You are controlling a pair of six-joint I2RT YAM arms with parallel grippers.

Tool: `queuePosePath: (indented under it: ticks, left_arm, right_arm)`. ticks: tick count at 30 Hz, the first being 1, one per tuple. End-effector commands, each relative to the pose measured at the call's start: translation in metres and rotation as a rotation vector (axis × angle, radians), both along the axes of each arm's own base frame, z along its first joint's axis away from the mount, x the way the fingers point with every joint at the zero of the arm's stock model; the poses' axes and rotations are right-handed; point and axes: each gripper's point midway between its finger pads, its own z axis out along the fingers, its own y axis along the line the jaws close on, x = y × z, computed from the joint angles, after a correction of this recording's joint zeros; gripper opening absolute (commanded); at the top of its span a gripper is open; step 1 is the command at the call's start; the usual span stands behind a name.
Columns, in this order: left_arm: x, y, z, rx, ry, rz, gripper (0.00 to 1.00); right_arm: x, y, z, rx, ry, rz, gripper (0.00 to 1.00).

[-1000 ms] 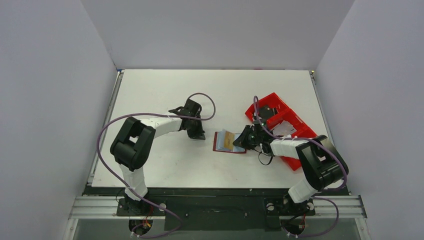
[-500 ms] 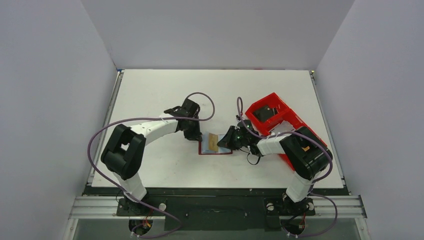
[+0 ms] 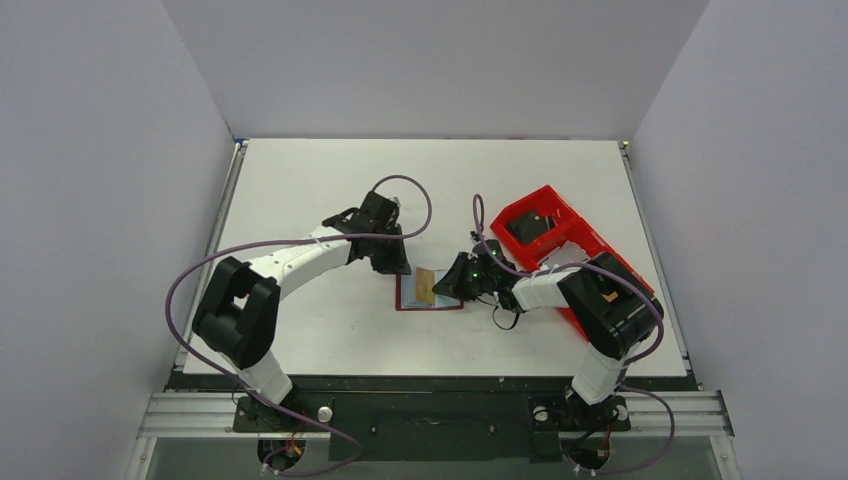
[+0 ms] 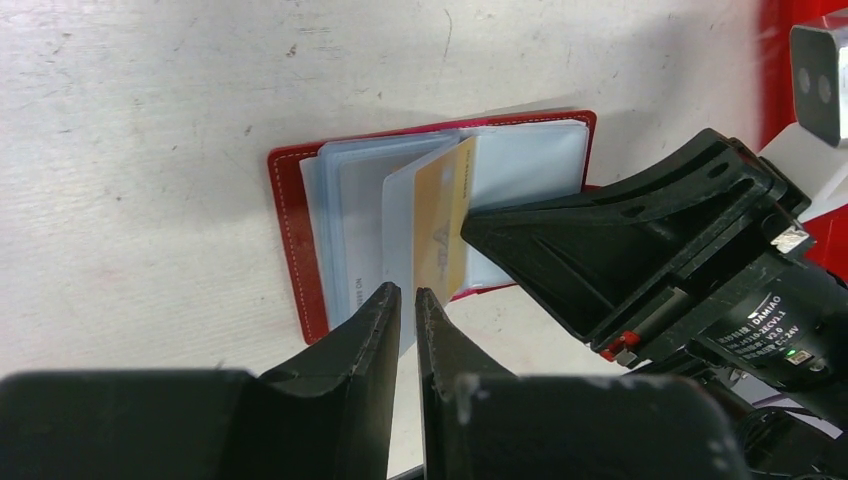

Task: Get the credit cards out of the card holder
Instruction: Remove the credit card from the card holder.

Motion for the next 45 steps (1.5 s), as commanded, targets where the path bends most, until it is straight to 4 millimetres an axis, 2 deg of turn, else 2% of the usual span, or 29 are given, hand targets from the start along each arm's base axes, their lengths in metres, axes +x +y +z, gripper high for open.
queuePosePath:
  ticks: [1, 5, 11, 17, 21, 30, 42, 45]
  left_arm:
    - [0.001, -0.016, -0.01, -0.063, 0.01, -0.023, 0.1]
    - [-0.003, -0.016, -0.026, -0.066, 0.034, -0.026, 0.1]
    - [-0.009, -0.005, -0.057, 0.005, 0.09, -0.01, 0.09]
    - [-0.015, 0.021, -0.088, 0.161, 0.157, 0.03, 0.01]
    - [-0.017, 0.034, -0.1, 0.214, 0.177, 0.053, 0.0]
    - [-0.021, 0.046, -0.114, 0.267, 0.205, 0.069, 0.0]
    - [-0.02, 0.047, -0.115, 0.279, 0.208, 0.069, 0.0]
    - [-0.019, 0.046, -0.114, 0.275, 0.203, 0.07, 0.0]
  right_arm:
    - [-0.011, -0.011, -0.024, -0.094, 0.061, -0.006, 0.0]
    - [-0.011, -0.012, -0.024, -0.1, 0.061, -0.006, 0.0]
    - [-0.009, -0.012, -0.023, -0.102, 0.058, -0.007, 0.0]
    - [-0.004, -0.012, -0.015, -0.087, 0.039, -0.016, 0.0]
    - [0.001, -0.019, -0.01, -0.066, 0.03, -0.033, 0.0]
    - [0.01, -0.042, 0.001, -0.024, 0.008, -0.068, 0.0]
    - [0.011, -0.043, 0.02, 0.081, -0.03, -0.06, 0.0]
    - [0.011, -0.04, 0.019, 0.091, -0.029, -0.054, 0.0]
